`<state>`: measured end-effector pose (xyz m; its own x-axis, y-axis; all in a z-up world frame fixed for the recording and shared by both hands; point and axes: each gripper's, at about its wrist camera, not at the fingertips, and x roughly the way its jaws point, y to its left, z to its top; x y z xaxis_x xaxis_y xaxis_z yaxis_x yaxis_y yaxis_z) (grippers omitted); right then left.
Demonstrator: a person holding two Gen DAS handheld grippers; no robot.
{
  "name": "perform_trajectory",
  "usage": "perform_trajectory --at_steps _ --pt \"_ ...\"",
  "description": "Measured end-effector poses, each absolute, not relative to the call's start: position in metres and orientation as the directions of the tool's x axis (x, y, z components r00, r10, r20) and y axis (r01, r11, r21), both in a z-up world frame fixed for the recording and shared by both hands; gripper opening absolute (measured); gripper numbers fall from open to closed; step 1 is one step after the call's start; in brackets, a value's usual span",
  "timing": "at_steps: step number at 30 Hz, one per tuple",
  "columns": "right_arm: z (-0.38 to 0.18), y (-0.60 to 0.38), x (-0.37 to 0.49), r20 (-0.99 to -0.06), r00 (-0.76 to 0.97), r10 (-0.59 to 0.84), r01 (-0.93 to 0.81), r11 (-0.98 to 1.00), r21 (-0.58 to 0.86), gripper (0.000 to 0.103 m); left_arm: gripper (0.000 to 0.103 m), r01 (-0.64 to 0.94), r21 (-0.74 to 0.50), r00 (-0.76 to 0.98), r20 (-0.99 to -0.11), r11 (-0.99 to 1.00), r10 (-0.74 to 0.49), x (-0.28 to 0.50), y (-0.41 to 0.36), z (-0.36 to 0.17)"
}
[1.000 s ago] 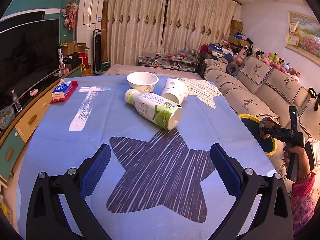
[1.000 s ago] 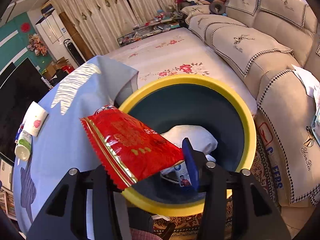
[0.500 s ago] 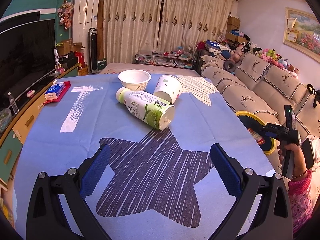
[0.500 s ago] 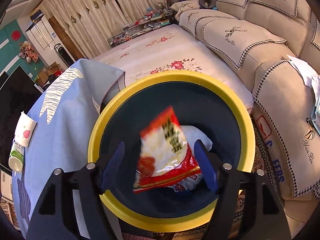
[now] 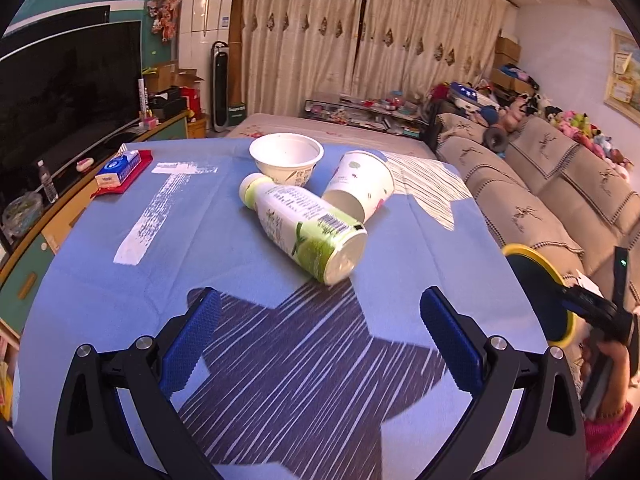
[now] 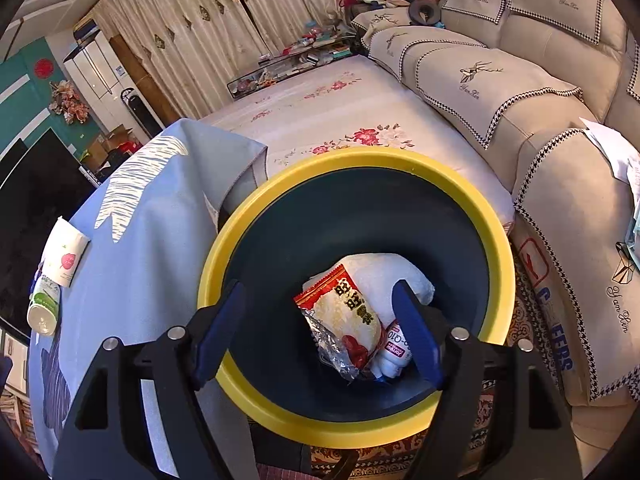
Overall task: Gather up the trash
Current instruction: 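Grasp the white-green drink bottle with the left tool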
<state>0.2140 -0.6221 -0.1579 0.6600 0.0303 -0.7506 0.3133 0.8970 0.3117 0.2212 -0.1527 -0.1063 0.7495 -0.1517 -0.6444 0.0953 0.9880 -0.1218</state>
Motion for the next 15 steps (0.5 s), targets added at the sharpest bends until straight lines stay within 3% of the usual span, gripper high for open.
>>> perform_trajectory --at_steps 9,15 --pt "-0.147 -0.615 0.208 -0.718 0.693 0.071 0.267 0.899 0.347 0.073 0.098 -0.096 -0.047 0.764 -0.644 0.994 0.043 0.287 -0.181 -0.109" --pt "-0.143 -0.617 0.208 -0.705 0.703 0.092 0.246 0.899 0.362 0.073 0.098 -0.204 -0.075 0.691 -0.717 0.976 0.09 0.326 -0.171 -0.127"
